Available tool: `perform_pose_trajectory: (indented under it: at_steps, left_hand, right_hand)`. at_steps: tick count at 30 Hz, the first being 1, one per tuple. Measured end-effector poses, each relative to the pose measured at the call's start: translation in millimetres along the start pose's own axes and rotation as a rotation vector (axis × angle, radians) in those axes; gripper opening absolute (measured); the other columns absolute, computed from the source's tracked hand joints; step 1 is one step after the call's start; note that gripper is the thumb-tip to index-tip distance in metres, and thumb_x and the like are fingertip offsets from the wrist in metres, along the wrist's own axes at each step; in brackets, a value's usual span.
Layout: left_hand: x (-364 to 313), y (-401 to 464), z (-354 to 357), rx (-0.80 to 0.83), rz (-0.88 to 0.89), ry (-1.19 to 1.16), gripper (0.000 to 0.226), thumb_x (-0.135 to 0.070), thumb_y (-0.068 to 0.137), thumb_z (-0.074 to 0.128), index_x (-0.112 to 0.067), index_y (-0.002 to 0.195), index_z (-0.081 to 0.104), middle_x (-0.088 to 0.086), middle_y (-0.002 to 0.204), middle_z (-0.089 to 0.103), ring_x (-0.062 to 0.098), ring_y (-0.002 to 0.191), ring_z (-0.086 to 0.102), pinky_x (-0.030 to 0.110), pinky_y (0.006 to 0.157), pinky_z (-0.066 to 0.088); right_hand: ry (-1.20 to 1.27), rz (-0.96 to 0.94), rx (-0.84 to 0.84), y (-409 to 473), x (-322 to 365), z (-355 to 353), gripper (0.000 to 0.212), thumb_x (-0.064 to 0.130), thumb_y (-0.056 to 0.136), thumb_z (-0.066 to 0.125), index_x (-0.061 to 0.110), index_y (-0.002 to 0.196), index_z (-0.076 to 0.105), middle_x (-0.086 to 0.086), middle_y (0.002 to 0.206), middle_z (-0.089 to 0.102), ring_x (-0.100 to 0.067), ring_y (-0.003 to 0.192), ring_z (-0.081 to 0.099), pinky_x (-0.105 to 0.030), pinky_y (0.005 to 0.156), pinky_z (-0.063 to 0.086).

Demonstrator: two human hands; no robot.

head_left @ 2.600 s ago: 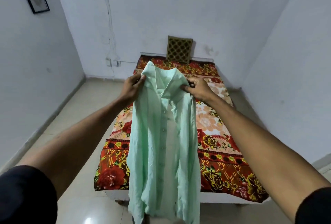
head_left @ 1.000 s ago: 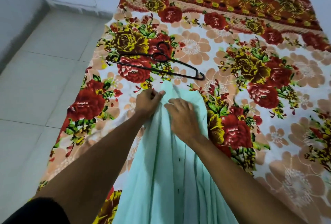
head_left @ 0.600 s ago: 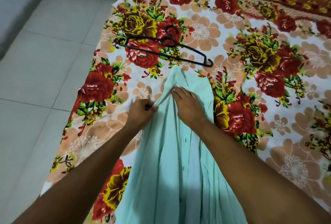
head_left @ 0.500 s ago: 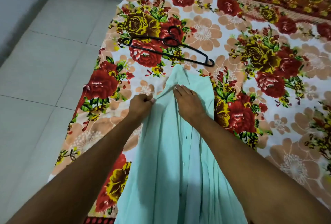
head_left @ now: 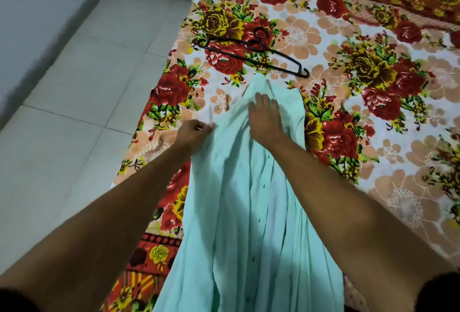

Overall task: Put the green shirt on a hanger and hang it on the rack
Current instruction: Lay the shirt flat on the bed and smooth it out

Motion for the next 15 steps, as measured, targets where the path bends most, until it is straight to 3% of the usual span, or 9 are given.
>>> perform_pose_trajectory:
  at_steps: [2, 4, 7, 9, 11, 13, 15]
  left_hand:
    - [18, -15, -9, 0.127, -0.045, 0.082, 0.036, -0.042, 0.087, 0.078, -0.008, 0.08, 0.068, 0.006, 0.073, 0.063, 0.018, 0.065, 0.059, 0.03, 0.064, 0.049]
    - [38, -31, -15, 0.201, -0.08, 0.027, 0.024, -0.029, 0.089, 0.078, -0.008, 0.081, 0.07, 0.012, 0.079, 0.066, 0.025, 0.071, 0.062, 0.039, 0.068, 0.055]
    - [44, -36, -26, 0.019, 0.026, -0.093, 0.035, -0.021, 0.098, 0.066, -0.008, 0.067, 0.059, 0.01, 0.067, 0.052, 0.019, 0.063, 0.048, 0.031, 0.06, 0.04]
    - [40, -39, -31, -0.075, 0.11, -0.105, 0.042, -0.022, 0.104, 0.055, -0.008, 0.066, 0.049, 0.007, 0.065, 0.039, 0.018, 0.063, 0.039, 0.031, 0.058, 0.03]
    - [41, -47, -28, -0.015, 0.088, -0.113, 0.04, -0.031, 0.106, 0.051, -0.011, 0.071, 0.053, 0.006, 0.068, 0.048, 0.018, 0.062, 0.047, 0.03, 0.058, 0.037]
    - [53, -66, -25, 0.184, -0.027, 0.003, 0.034, -0.046, 0.1, 0.06, -0.014, 0.089, 0.064, 0.002, 0.081, 0.065, 0.015, 0.07, 0.061, 0.026, 0.061, 0.047]
    - [71, -76, -28, 0.314, -0.08, 0.104, 0.032, -0.048, 0.091, 0.071, -0.017, 0.1, 0.07, 0.003, 0.097, 0.074, 0.017, 0.083, 0.07, 0.03, 0.07, 0.057]
  right_hand:
    - [0.081, -0.139, -0.118, -25, 29, 8, 0.049, 0.013, 0.087, 0.056, 0.01, 0.136, 0.056, -0.015, 0.138, 0.053, -0.036, 0.127, 0.051, -0.046, 0.104, 0.041]
    - [0.217, -0.275, -0.093, -48, 51, 23, 0.043, 0.017, 0.093, 0.051, 0.014, 0.135, 0.058, -0.012, 0.131, 0.059, -0.034, 0.123, 0.055, -0.044, 0.1, 0.043]
    - [0.288, -0.262, 0.053, -60, 53, 44, 0.054, 0.034, 0.106, 0.046, 0.021, 0.157, 0.036, -0.011, 0.163, 0.035, -0.029, 0.15, 0.035, -0.044, 0.118, 0.035]
    - [0.265, -0.248, 0.093, -61, 55, 52, 0.062, 0.036, 0.107, 0.045, 0.02, 0.163, 0.022, -0.012, 0.17, 0.018, -0.027, 0.157, 0.021, -0.046, 0.124, 0.028]
    - [0.236, -0.239, 0.148, -60, 58, 54, 0.068, 0.035, 0.107, 0.044, 0.018, 0.164, 0.012, -0.012, 0.173, 0.007, -0.027, 0.16, 0.011, -0.047, 0.126, 0.023]
    - [0.22, -0.226, 0.179, -59, 61, 53, 0.07, 0.037, 0.107, 0.043, 0.017, 0.164, 0.008, -0.013, 0.173, 0.003, -0.027, 0.16, 0.006, -0.048, 0.127, 0.019]
    - [0.21, -0.226, 0.201, -57, 61, 49, 0.072, 0.04, 0.107, 0.044, 0.016, 0.164, 0.007, -0.014, 0.173, 0.003, -0.028, 0.16, 0.006, -0.049, 0.127, 0.018]
Point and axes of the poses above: each hand's wrist, its own y-axis towards the middle knuckle, its own z-axis out of the palm, x = y × z, the point moved 1 cm from there along y, towards the middle knuckle
